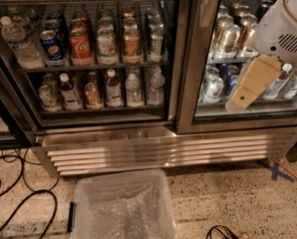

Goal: Pick pepsi can from top shelf of fridge

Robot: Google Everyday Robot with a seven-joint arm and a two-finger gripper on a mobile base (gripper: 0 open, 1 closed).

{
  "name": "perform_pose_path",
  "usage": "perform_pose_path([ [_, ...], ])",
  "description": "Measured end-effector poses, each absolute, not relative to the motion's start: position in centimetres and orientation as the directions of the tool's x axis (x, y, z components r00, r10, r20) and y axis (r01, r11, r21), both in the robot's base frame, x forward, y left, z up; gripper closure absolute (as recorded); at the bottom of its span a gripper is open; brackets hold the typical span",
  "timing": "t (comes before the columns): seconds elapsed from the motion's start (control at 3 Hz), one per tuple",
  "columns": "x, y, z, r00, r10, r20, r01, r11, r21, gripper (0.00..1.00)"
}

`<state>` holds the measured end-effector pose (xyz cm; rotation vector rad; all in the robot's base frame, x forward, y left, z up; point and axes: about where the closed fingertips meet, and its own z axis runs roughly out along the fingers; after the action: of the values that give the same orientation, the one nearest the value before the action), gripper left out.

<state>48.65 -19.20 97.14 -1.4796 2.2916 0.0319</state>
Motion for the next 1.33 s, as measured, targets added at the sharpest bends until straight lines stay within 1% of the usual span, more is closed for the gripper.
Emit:
perform_pose_path([
  [0.33,49.4,-17.8,97.2,-0.363,-0.836,-0.411,-0.851,0.477,-0.22,0.0],
  [0.67,51.6,-14.5,99.0,-0.387,-0.74,-0.551,-0.776,0.583,-0.239,0.0],
  [1.0,54.0,-12.2,101.1,-0.384,-0.649,-0.657,-0.705,0.665,-0.246,0.0],
  [1.33,54.0,-12.2,101.1,-0.384,-0.649,-0.657,-0.705,0.665,-0.246,0.0],
])
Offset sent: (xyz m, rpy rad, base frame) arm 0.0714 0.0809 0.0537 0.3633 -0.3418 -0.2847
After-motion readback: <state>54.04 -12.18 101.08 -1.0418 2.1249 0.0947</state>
